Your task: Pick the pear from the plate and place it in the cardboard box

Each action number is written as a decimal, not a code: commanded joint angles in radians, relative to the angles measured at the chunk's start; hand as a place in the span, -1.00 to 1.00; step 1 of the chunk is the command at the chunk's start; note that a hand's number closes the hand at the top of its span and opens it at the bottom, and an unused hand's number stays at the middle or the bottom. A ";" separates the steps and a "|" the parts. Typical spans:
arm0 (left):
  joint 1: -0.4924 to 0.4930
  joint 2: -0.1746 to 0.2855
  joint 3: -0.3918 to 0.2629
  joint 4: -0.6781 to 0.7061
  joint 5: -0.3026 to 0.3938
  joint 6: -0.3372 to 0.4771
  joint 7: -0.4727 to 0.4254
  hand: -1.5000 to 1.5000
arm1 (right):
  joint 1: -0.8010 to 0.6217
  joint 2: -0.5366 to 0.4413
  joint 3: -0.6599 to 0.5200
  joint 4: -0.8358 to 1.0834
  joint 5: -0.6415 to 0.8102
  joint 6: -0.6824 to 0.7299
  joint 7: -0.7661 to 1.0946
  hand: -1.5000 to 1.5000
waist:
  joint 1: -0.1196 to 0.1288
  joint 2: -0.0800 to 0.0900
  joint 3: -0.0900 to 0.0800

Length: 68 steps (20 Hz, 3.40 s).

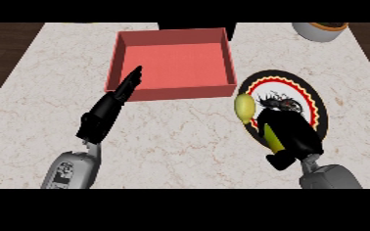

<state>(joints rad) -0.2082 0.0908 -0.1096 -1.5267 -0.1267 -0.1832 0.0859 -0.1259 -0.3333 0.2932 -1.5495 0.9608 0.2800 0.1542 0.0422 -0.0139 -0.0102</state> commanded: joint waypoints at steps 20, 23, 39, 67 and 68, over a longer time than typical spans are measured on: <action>0.003 0.015 0.030 0.014 -0.021 0.012 -0.008 0.00 | -0.150 0.331 0.677 -0.745 0.366 0.099 0.709 1.00 | -0.049 0.008 0.009; 0.034 0.006 0.026 -0.012 -0.007 0.010 -0.029 0.00 | -0.164 0.331 0.652 -0.813 0.316 0.095 0.805 1.00 | -0.047 0.004 0.009; 0.015 -0.003 0.023 -0.011 -0.022 0.003 0.007 0.00 | -0.643 0.333 0.253 -0.571 0.013 0.144 0.972 1.00 | -0.035 0.012 0.009; -0.006 -0.003 0.040 -0.036 -0.019 -0.024 0.027 0.00 | -0.683 0.333 -0.047 0.309 -0.058 -0.354 0.572 -1.00 | -0.018 0.019 0.010; 0.018 -0.031 0.029 0.048 -0.045 0.007 -0.065 0.00 | -0.721 0.333 -0.045 0.323 -0.103 -0.339 0.579 -1.00 | -0.023 0.020 0.010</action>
<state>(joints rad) -0.2035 0.0698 -0.0781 -1.5311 -0.1557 -0.1891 0.0816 -0.8288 -0.0035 0.2653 -1.3087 0.9676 -0.0031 0.7163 0.0159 0.0044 0.0001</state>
